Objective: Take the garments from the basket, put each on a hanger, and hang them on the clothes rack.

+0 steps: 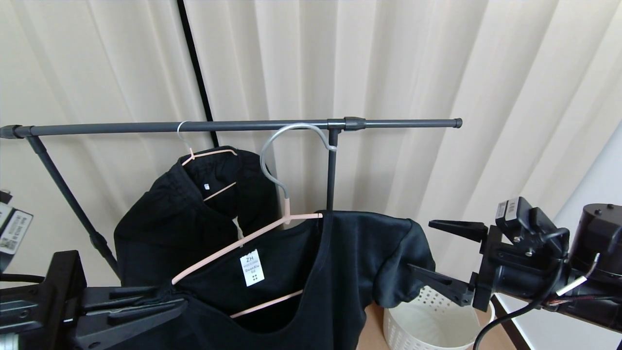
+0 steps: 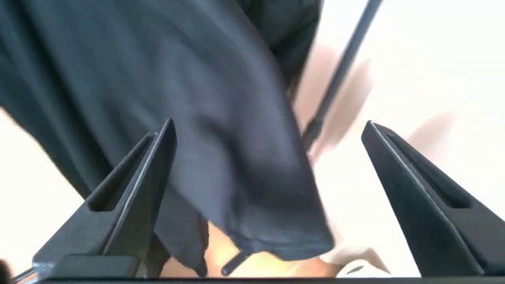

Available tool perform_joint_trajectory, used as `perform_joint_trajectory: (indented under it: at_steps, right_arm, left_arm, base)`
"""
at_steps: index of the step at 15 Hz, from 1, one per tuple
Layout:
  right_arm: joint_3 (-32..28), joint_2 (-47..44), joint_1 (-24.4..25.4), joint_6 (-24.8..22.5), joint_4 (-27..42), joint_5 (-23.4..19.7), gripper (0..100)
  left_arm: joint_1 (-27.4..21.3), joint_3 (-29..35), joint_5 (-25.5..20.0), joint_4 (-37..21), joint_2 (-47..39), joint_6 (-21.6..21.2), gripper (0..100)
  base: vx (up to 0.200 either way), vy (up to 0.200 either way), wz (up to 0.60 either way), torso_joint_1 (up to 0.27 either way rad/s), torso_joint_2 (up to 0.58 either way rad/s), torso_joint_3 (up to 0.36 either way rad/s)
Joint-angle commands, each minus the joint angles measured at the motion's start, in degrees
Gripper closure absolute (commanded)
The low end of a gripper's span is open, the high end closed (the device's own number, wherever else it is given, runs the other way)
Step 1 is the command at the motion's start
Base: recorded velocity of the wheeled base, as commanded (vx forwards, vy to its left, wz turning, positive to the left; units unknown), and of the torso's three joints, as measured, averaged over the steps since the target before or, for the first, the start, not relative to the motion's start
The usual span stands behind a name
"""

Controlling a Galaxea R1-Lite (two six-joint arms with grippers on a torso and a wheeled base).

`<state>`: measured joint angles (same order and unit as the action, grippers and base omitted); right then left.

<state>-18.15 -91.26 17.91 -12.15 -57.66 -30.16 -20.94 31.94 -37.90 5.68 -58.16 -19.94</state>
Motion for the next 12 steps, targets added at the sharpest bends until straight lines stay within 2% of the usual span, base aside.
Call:
perform_joint_trajectory:
  at_steps: [1, 3, 6, 7, 12]
  right_arm:
    - [0.75, -4.98, -1.82, -1.12, -0.79, -0.43, 0]
    - [0.93, -6.04, -2.88, -3.23, -0.70, -1.74, 0]
    - [0.57, -7.79, -2.97, -3.40, -0.79, -2.18, 0]
    - [0.57, -7.79, -2.97, -3.40, -0.87, -2.27, 100]
    - [-0.04, -7.79, -4.28, -3.23, -1.23, -2.10, 100]
  left_arm:
    - [0.03, 0.14, 0.02, 0.03, -0.11, -0.01, 100]
    - [0.03, 0.14, 0.02, 0.03, -0.11, -0.01, 100]
    - [0.03, 0.58, 0.02, 0.03, 0.68, -0.01, 100]
    - [0.03, 0.49, 0.02, 0.03, 0.94, 0.08, 100]
    - [0.03, 0.05, 0.02, -0.06, 1.56, 0.08, 100]
  base:
    - [0.000, 0.000, 0.00, 0.000, 0.00, 0.000]
    - [0.000, 0.000, 0.00, 0.000, 0.00, 0.000]
    - [0.000, 0.000, 0.00, 0.000, 0.00, 0.000]
    - [0.000, 0.000, 0.00, 0.000, 0.00, 0.000]
    - [0.000, 0.000, 0.00, 0.000, 0.00, 0.000]
